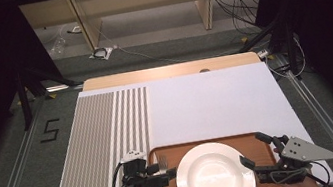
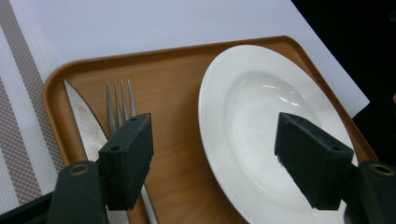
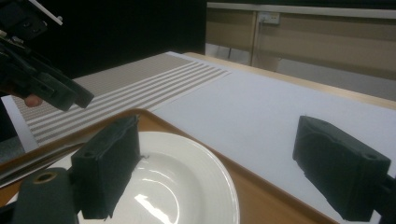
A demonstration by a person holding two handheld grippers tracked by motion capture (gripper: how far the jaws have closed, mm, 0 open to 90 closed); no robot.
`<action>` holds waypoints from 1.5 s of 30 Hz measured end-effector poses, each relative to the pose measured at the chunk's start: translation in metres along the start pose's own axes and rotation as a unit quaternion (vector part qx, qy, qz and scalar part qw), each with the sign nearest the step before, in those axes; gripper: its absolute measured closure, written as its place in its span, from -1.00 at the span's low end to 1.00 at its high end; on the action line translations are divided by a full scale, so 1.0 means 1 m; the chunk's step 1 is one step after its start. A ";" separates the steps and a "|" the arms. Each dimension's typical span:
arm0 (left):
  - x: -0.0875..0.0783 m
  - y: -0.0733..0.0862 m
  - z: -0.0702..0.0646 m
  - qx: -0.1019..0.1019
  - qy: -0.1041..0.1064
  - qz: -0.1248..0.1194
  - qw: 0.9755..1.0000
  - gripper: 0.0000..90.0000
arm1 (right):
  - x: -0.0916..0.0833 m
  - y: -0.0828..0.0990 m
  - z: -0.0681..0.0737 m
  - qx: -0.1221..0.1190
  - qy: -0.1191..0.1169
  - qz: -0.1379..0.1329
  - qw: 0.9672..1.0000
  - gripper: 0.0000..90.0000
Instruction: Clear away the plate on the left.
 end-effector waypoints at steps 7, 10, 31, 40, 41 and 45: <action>-0.007 -0.008 0.004 0.050 0.006 -0.030 0.998 -0.38 | 0.000 -0.001 0.000 0.008 -0.002 -0.005 1.000 -0.65; -0.010 -0.010 0.004 0.068 0.005 -0.043 0.997 -0.38 | -0.001 -0.001 -0.001 0.010 -0.003 -0.006 1.000 -0.65; -0.030 -0.022 0.007 0.139 0.005 -0.121 0.983 -0.55 | 0.000 -0.001 -0.001 0.009 -0.002 -0.005 1.000 -0.65; -0.037 -0.024 0.011 0.163 -0.008 -0.144 0.976 -0.63 | 0.000 -0.001 -0.001 0.009 -0.001 -0.006 1.000 -0.65; -0.037 -0.024 0.011 0.164 -0.008 -0.146 0.976 -0.63 | -0.001 -0.001 -0.001 0.008 0.001 -0.002 1.000 -0.65; -0.038 -0.024 0.013 0.166 -0.011 -0.151 0.974 -0.64 | -0.001 -0.001 -0.001 0.008 0.000 -0.003 1.000 -0.65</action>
Point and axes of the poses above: each handheld gripper's, and its own axes: x roughly forward along the jaws, y roughly out of its underside, z roughly to its left, the point moved 8 cm from there along x, roughly forward along the jaws, and after that the axes turned 4 degrees about x, right-handed, at the moved point
